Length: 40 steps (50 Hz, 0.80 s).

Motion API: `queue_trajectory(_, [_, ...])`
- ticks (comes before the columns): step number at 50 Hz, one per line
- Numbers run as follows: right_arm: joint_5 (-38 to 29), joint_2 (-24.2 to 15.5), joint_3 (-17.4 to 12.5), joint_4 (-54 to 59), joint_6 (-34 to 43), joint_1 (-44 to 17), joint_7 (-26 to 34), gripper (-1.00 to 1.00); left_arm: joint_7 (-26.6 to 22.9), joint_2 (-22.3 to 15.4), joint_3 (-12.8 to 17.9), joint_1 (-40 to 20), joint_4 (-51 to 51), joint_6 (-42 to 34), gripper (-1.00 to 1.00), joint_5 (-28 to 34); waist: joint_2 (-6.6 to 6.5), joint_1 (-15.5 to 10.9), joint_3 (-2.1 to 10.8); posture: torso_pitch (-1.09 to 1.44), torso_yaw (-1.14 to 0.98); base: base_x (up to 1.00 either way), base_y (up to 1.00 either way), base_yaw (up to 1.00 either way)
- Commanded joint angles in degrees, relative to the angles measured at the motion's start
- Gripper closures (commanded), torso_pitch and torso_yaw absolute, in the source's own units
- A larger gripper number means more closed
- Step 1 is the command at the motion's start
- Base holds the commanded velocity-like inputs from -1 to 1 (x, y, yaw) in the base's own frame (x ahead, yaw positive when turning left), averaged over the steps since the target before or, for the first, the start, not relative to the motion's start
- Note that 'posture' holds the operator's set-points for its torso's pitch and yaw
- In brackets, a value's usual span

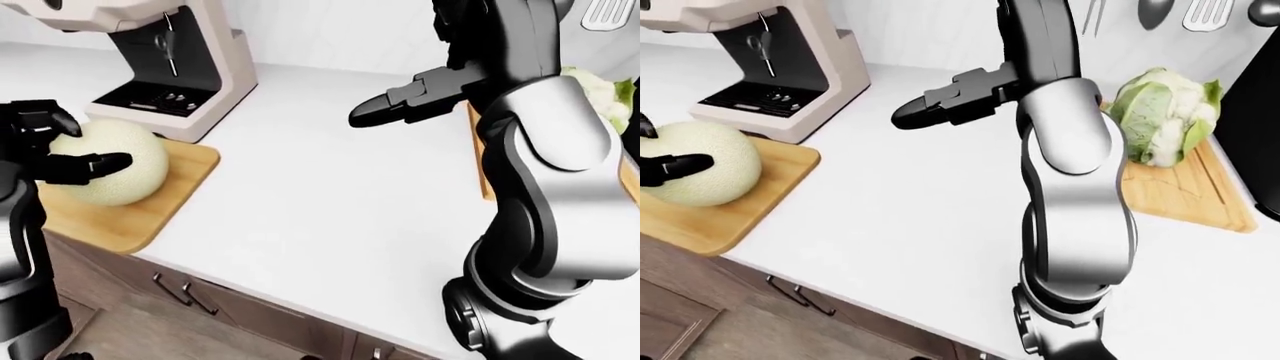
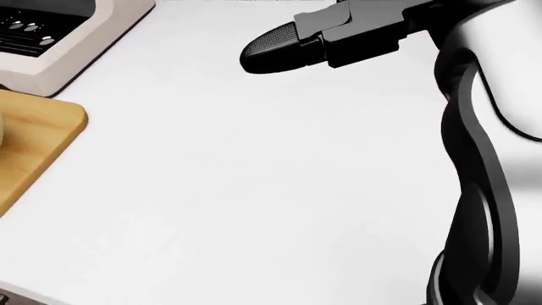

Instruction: Place the cantaloupe and the cauliflower on separate cutting boards.

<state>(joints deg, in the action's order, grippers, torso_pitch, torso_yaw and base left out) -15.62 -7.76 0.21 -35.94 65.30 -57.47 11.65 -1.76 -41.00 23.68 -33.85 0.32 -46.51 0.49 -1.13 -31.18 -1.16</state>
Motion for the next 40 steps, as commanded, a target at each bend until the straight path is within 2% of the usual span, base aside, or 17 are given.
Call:
queue_trajectory(1, [-0.3,0.6,-0.2,-1.0,-1.5,-0.3,-0.3,-1.00,1.6,-2.4,2.6,-2.7,-4.2,4.2,0.12,1.0,-1.47,-0.4,1.09,0.00,0.55,0.00,0.00,0.00])
queue_trajectory(3, [-0.4,0.6,-0.1,-1.2,-1.8,0.4,-0.3,-1.00,1.7,-2.5,2.8,-2.6,-4.1,4.1,-0.40,1.2,-1.47,-0.5,1.12,0.00,0.55,0.00,0.00,0.00])
queue_trajectory(4, [-0.4,0.5,-0.2,-1.3,-1.6,0.1,-0.2,-1.00,1.3,-2.4,2.7,-2.4,-4.1,3.9,-0.32,1.0,-1.50,-0.5,1.15,0.00,0.55,0.00,0.00,0.00])
queue_trajectory(5, [-0.4,0.5,-0.2,-1.4,-1.4,0.1,-0.2,-1.00,1.5,-2.5,2.7,-2.4,-4.1,4.0,-0.69,1.3,-1.56,-0.5,1.19,0.00,0.55,0.00,0.00,0.00])
queue_trajectory(6, [-0.4,0.6,-0.1,-1.5,-1.5,0.3,-0.2,-1.00,1.5,-2.5,2.8,-2.4,-4.2,3.9,-0.97,1.3,-1.65,-0.5,1.25,0.00,0.55,0.00,0.00,0.00])
queue_trajectory(7, [-0.5,0.6,-0.1,-1.4,-1.6,0.3,-0.2,-1.00,1.7,-2.5,2.8,-2.3,-4.2,4.0,-1.00,1.5,-1.77,-0.5,1.33,0.00,0.55,0.00,0.00,0.00])
queue_trajectory(9, [-0.4,0.4,-0.6,0.0,-1.1,-1.4,-0.1,-1.00,1.6,-2.2,2.6,-2.3,-4.0,3.9,-1.00,1.6,-2.07,-0.5,1.53,0.00,0.55,0.00,0.00,0.00])
queue_trajectory(13, [-0.4,0.7,-0.2,-1.0,-2.0,0.5,-0.4,-1.00,1.5,-2.4,2.9,-2.1,-4.1,3.9,-1.00,1.7,-2.72,-0.7,1.84,0.00,0.55,0.00,0.00,0.00])
queue_trajectory(19, [-0.5,0.4,-0.3,-0.8,-1.4,-0.3,-0.2,-1.00,1.0,-3.8,3.6,-2.4,-6.7,1.3,-1.00,1.7,-2.83,-0.7,1.79,0.00,0.55,0.00,0.00,0.00])
queue_trajectory(24, [-0.6,0.2,-0.4,-0.8,-1.3,-0.7,-0.2,-1.00,-2.6,-8.7,4.0,-4.9,-16.6,-9.0,-1.00,1.9,-2.62,-0.4,1.37,0.00,0.55,0.00,0.00,0.00])
queue_trajectory(27, [-0.6,0.3,-0.4,-0.6,-1.3,-1.0,-0.3,-1.00,-4.6,-11.2,4.1,-6.1,-19.6,-12.6,-1.00,2.4,-2.53,-0.3,1.12,0.00,0.55,0.00,0.00,0.00])
queue_trajectory(33, [-0.7,-0.4,-0.6,-1.8,-0.1,-1.2,0.0,-1.00,-8.8,-16.1,3.6,-9.3,-26.4,-20.7,-1.00,2.8,-3.18,-0.4,1.06,0.00,0.55,0.00,0.00,0.00])
queue_trajectory(40, [-0.7,-0.7,-0.9,-1.4,-0.4,-1.6,-0.2,-1.00,-14.1,-20.2,7.0,-7.5,-35.1,-28.4,-1.00,3.1,-3.64,-0.4,0.85,0.00,0.55,0.00,0.00,0.00])
